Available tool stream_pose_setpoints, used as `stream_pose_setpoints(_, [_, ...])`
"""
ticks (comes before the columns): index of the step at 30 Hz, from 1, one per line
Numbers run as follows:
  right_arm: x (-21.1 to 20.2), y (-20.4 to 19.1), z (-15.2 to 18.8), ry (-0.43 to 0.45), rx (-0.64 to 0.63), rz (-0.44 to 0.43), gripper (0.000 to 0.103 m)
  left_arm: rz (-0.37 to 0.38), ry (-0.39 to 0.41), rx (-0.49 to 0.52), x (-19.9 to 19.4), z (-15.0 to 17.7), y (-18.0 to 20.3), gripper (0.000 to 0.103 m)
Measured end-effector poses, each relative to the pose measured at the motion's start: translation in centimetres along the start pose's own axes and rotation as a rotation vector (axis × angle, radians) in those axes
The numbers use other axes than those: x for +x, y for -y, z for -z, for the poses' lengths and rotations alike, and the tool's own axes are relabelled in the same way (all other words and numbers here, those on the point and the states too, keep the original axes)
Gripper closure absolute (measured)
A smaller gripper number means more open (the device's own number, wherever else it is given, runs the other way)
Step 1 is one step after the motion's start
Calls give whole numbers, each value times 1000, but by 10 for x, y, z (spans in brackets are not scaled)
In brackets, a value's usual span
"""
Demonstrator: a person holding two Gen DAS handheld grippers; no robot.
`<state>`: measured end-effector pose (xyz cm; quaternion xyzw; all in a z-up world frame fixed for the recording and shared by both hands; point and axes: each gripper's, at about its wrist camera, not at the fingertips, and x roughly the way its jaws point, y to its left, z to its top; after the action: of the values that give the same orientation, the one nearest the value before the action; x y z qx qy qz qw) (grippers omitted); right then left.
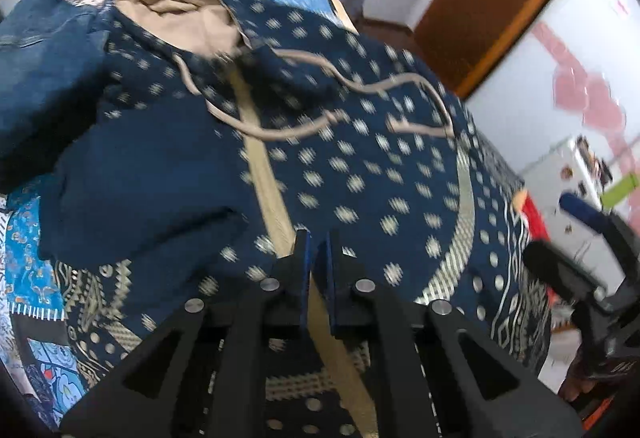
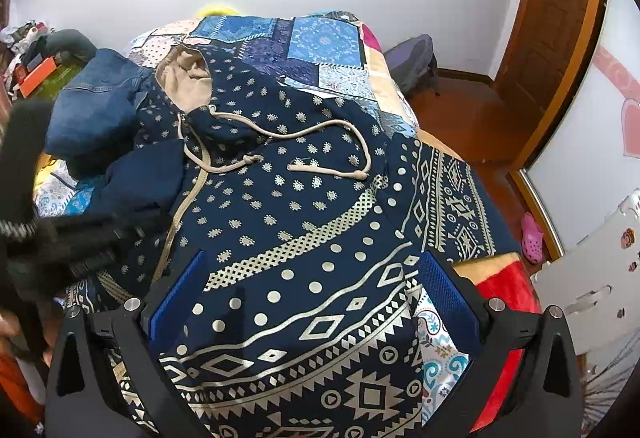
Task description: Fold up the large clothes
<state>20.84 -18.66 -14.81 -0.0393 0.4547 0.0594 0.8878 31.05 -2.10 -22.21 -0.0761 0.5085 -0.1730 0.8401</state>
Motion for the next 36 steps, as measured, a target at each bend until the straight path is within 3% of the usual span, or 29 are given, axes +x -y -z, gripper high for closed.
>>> stream_pose_setpoints(3, [-3,-1,-1,7,-4,2,0,-14,-5,31,-7,7,4,98])
stream_pose_setpoints(6, [-6,-4,-5,19,-21,7,0,-55,40,28,-28,9,-4,86])
stream_pose_setpoints(8, [-10,-9,-9,34,-39,8,0,-80,86,10,-47,9,-15,70])
stream_pose_setpoints(14, [-17,-42,-32,81,-141,-36,0,-224,236,-56,-113,10,-62,55])
stream_pose_setpoints(18, [-15,-74,-45,88,-209,-80,0,-316,304,-117,-147,15,-101,52])
stream_pose_setpoints(23, [-7,-129,-53,82,-357,-140,0,-367,338,-179,-170,30,-137,45])
stream_pose_setpoints(31, [48,-216,-45,-37,-623,-176,1,-441,300,-244,-169,63,-176,45])
stream_pose_setpoints(36, [87,-253,-38,-137,-714,-192,1,-452,260,-291,-160,77,-196,45])
